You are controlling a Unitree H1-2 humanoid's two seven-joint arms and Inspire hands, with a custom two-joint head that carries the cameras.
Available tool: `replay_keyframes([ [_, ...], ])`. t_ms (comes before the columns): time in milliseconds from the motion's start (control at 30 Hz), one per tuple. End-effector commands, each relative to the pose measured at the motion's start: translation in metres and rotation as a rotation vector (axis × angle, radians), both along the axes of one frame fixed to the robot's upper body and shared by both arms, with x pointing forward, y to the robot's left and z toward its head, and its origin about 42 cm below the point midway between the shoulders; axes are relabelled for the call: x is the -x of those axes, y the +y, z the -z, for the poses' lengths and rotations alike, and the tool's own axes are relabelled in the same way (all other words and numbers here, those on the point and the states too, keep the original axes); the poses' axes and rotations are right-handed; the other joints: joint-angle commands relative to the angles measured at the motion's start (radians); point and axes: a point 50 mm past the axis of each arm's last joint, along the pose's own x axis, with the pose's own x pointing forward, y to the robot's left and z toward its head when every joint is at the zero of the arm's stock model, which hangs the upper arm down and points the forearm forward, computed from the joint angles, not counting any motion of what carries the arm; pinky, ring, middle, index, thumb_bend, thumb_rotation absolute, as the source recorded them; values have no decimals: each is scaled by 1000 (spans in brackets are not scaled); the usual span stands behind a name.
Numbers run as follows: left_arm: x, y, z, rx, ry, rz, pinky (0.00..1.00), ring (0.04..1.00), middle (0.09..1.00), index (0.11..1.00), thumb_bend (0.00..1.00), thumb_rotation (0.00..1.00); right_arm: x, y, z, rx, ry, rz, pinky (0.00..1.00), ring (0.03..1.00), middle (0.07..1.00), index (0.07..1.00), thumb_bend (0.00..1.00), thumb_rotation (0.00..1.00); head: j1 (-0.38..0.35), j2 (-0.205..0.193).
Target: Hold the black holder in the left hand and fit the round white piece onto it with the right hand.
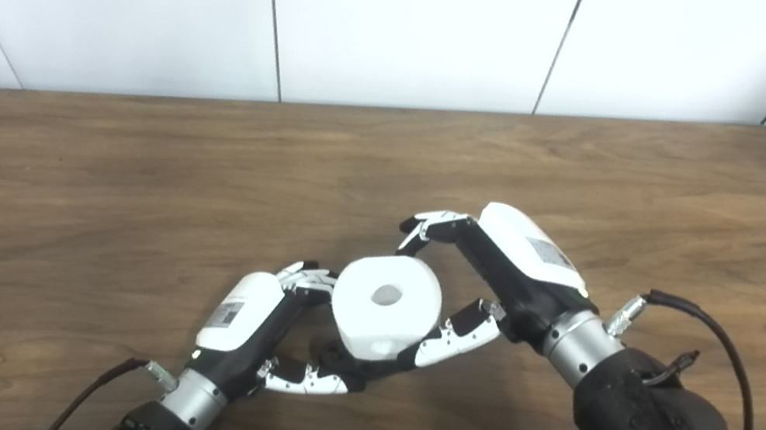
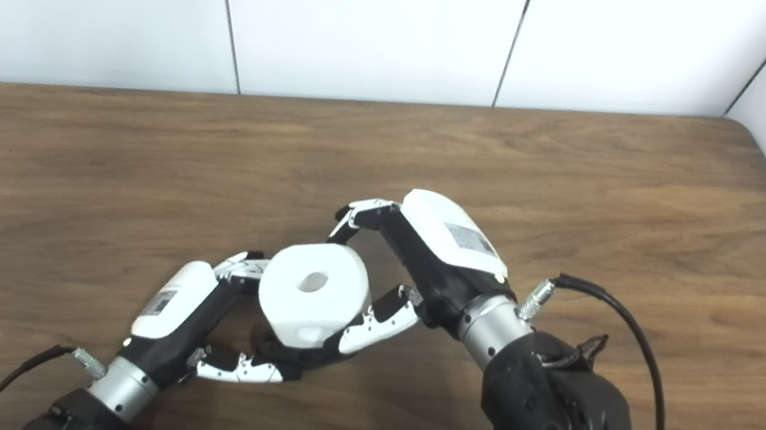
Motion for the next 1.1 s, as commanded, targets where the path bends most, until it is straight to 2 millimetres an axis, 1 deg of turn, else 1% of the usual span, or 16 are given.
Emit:
replay_keyframes([
  [0,-1,-2,0,-6,3,-1,925,831,747,486,523,57,-1,1,-14,-9,-86,-8,856,842,808,484,524,148,-1,1],
  [333,-1,-3,-2,-11,5,-3,918,830,745,486,523,56,1,2,-14,-4,-88,-11,866,846,810,484,524,149,1,1],
  [600,-1,-3,-1,-11,6,-2,924,829,744,486,523,56,1,2,-10,-3,-76,-9,872,850,814,484,524,148,1,0],
  [1067,-2,-2,-3,-19,6,1,918,831,745,486,523,57,2,10,-2,-6,-51,-27,891,861,816,484,523,147,8,4],
])
